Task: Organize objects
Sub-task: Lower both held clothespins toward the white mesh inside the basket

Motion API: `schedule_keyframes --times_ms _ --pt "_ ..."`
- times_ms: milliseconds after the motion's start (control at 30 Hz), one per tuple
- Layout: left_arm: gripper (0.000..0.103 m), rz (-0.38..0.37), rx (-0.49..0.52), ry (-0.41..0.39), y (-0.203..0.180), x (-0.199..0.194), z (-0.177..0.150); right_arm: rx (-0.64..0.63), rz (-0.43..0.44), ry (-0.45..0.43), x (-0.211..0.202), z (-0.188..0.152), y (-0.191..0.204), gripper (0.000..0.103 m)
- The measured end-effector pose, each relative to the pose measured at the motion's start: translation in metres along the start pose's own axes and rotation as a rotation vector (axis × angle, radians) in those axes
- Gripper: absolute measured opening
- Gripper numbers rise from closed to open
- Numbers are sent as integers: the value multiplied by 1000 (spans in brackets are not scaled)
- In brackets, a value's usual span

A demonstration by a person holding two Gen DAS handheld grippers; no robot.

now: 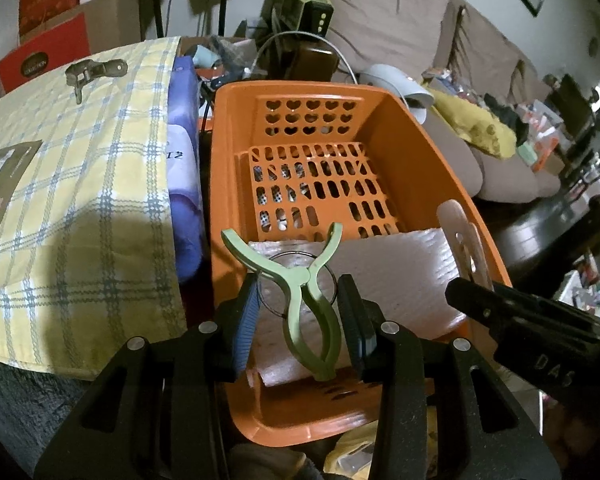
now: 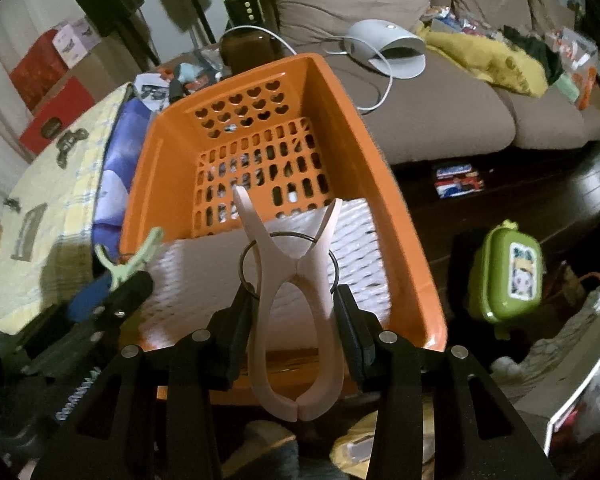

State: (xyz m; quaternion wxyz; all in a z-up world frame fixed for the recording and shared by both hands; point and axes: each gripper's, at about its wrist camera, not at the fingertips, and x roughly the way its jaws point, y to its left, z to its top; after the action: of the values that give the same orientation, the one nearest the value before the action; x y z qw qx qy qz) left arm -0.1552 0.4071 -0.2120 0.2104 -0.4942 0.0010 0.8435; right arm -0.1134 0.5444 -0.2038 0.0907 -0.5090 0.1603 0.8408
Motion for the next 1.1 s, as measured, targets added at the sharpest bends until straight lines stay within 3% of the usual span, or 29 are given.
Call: schedule_keyframes --times_ms 467,1100 --pt "36 -17 -32 -7 16 9 3 16 1 -33 0 0 4 41" --pt "36 -80 4 -99 20 12 5 42 -33 -146 6 0 15 41"
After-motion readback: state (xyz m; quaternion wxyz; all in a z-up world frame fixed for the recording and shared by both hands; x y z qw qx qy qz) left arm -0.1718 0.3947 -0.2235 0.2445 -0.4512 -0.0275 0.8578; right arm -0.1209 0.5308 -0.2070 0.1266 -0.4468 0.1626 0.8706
